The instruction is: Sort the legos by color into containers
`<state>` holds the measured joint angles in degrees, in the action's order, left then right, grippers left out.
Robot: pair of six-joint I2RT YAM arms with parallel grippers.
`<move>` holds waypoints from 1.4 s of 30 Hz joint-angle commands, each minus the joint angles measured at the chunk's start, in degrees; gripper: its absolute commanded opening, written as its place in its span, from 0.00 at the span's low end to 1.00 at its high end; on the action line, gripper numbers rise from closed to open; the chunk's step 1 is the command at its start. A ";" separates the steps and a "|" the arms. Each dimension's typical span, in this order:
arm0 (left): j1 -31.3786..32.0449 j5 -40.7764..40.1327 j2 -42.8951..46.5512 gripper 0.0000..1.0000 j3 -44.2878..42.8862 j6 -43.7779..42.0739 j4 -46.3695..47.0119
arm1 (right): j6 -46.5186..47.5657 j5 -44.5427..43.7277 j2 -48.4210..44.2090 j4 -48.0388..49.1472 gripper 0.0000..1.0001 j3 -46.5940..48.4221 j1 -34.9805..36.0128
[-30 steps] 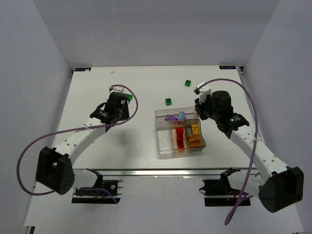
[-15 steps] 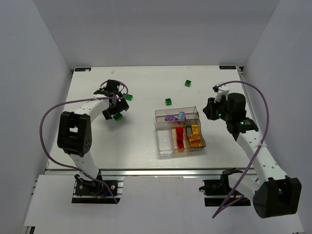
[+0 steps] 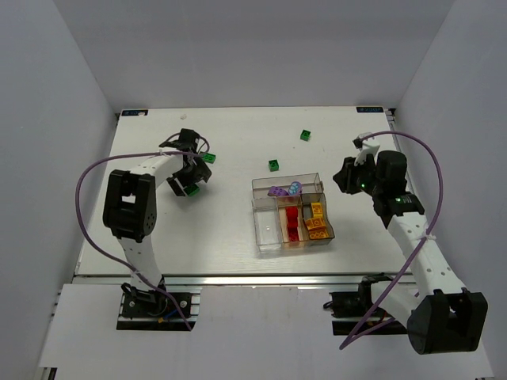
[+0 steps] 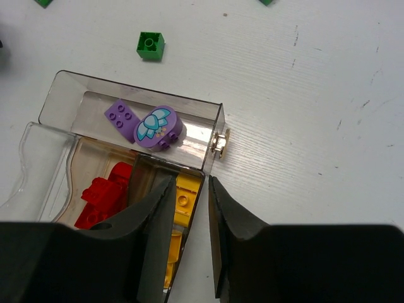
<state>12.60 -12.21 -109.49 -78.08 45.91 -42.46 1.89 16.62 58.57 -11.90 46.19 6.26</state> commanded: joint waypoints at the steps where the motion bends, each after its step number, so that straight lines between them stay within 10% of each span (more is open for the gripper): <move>1: -0.38 -1.24 0.68 0.98 -0.31 0.67 -0.70 | -0.31 1.48 -1.00 1.70 0.33 -0.05 -0.72; 23: -1.44 0.78 -1.16 0.70 0.48 -0.73 0.88 | -0.84 3.94 -1.44 1.35 0.34 -0.05 -4.42; 33: -0.82 4.91 4.97 0.19 0.65 -7.56 1.76 | -0.84 4.74 -1.70 0.92 0.33 -0.05 -5.47; 36: -0.30 16.99 9.88 0.01 3.62 -17.21 5.61 | -0.84 4.91 -1.79 1.00 0.33 -0.05 -5.47; 42: 2.42 44.26 16.68 0.00 8.56 -31.57 12.05 | -0.84 4.91 -1.53 1.18 0.33 0.04 -5.47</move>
<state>13.10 15.77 -96.51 -70.37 24.56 -34.63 1.63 20.64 57.93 -11.97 46.19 0.97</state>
